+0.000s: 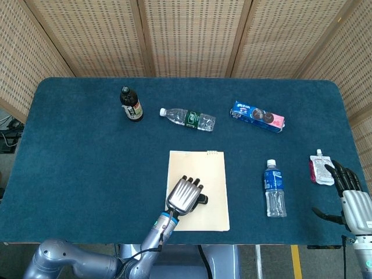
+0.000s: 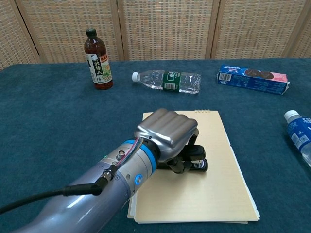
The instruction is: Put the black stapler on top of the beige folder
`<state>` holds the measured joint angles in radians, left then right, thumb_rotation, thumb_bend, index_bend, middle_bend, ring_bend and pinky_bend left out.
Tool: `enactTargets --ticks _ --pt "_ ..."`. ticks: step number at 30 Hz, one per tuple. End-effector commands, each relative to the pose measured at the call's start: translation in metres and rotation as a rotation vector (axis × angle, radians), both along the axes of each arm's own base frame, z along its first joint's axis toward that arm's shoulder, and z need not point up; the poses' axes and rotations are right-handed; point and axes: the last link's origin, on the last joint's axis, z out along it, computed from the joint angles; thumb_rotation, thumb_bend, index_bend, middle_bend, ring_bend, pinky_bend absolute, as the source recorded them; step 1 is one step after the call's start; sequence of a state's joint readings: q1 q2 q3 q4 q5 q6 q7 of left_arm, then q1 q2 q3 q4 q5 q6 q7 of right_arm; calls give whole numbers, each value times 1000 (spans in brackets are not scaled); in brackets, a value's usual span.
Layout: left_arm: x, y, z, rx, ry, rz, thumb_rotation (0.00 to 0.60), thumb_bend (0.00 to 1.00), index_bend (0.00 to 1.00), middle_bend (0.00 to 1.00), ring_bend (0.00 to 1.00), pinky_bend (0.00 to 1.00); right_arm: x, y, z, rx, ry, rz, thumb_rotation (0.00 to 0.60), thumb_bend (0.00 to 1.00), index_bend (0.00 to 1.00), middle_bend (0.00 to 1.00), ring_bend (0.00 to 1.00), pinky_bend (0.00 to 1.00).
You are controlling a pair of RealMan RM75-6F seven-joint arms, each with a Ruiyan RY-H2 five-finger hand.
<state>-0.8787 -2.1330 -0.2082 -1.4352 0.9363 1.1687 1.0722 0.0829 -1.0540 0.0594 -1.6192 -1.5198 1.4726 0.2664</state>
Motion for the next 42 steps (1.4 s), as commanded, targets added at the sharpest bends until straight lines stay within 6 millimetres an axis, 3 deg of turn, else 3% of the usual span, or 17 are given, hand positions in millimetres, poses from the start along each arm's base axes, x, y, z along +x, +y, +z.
enactTargets --ticks 1,2,4,8,15,18,21,26,30,37,42 --pt "-1 -1 0 -9 2 9 600 438 374 95 148 195 0 0 0 1 0 0 600 116 78 0 0 0" --pt "-1 -2 0 -14 2 17 600 420 300 32 72 133 0 0 0 -1 0 1 600 116 78 0 0 0" --pt "0 -2 2 -13 9 18 600 389 203 0 9 46 0 0 0 -5 3 1 600 116 78 0 0 0" --pt "1 -2 7 -11 9 13 600 302 30 0 0 0 0 1 1 -9 1 5 600 116 78 0 0 0" --pt "-5 1 26 17 -33 24 600 288 0 0 0 0 0 1 0 -5 9 7 600 115 77 0 0 0" --pt "-19 6 47 66 -54 38 600 288 0 0 0 0 1 1 0 -6 12 8 600 116 77 0 0 0" --pt "-45 16 76 142 -55 85 600 274 0 0 0 0 1 2 -1 -6 19 8 600 115 77 0 0 0" --pt "-102 27 134 303 45 168 600 93 0 0 0 0 1 1 -6 5 40 8 600 116 77 0 0 0" --pt "-142 25 174 369 25 247 600 84 0 0 0 0 3 1 -11 11 61 11 600 115 73 0 0 0" --pt "-203 -1 226 461 26 334 600 84 0 0 0 0 5 1 -17 10 96 16 600 115 53 0 0 0" --pt "-228 -24 242 492 20 381 600 84 0 0 0 0 6 2 -18 4 103 19 600 115 41 0 0 0"
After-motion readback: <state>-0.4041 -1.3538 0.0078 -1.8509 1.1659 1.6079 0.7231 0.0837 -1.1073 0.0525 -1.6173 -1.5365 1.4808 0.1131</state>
